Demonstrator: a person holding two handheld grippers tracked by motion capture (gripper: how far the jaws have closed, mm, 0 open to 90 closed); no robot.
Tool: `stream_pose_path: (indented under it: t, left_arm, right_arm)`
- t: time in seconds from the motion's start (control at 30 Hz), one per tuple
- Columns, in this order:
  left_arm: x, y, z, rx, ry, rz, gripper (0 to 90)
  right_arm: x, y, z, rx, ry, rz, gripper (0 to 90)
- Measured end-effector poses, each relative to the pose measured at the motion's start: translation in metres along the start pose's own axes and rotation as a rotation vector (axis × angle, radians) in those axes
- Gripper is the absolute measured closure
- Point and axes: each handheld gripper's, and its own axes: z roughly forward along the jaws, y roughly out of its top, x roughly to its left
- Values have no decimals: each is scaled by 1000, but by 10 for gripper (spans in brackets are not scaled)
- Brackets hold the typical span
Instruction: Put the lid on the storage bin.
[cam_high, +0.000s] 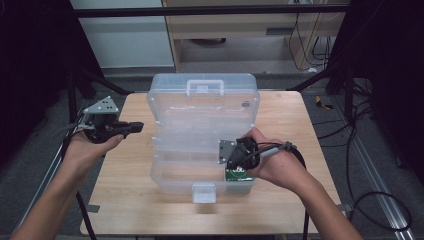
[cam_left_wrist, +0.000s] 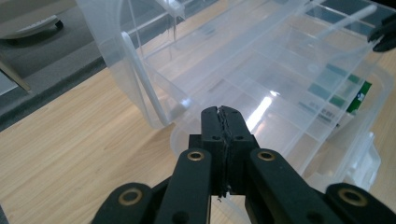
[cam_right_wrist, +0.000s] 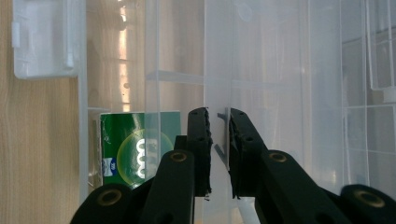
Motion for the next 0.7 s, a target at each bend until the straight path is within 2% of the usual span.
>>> stream_pose_path:
  t: [0.17,0.5,0.6,0.7]
  left_arm:
    - [6,5,3,-14,-18,-36,893]
    - [12,12,16,12,-49,-65,897]
    - [13,15,20,-9,-68,-92,897]
    - [12,18,23,-11,-62,-101,897]
  right_arm:
    - [2,-1,0,-1,-1,3,805]
    - [5,-1,0,-6,-8,-1,801]
    - [7,-2,0,-9,-11,-3,802]
    - [10,-2,0,-5,-15,-2,800]
